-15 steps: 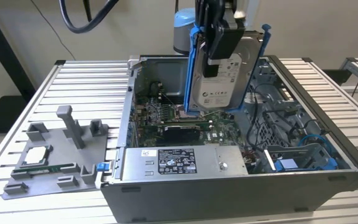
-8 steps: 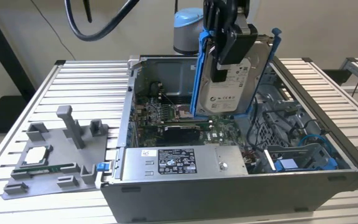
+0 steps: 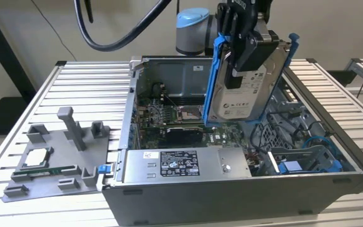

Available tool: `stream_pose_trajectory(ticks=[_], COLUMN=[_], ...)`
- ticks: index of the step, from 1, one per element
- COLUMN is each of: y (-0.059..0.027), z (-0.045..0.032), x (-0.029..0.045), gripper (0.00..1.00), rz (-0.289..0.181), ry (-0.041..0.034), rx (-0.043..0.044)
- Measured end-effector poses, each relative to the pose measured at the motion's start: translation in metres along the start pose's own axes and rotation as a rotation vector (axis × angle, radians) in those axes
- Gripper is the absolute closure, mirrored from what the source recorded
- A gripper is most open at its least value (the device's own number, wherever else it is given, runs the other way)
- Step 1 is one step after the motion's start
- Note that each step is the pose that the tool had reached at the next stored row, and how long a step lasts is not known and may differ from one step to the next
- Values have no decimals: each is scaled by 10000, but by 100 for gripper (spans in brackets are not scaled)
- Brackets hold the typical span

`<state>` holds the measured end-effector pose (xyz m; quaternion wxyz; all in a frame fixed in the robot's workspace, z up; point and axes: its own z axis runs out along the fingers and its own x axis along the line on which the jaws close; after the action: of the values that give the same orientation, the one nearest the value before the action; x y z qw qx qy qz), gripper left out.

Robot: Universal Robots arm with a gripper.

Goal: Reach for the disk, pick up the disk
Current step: 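Pick up the disk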

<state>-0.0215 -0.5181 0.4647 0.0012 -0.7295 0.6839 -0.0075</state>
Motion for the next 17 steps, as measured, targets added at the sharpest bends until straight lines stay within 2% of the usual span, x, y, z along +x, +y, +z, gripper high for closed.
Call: stream_pose_trajectory(ticks=[17], y=[-278], z=[38], x=[274], gripper=[100], rz=[2], ry=[1], rx=[0])
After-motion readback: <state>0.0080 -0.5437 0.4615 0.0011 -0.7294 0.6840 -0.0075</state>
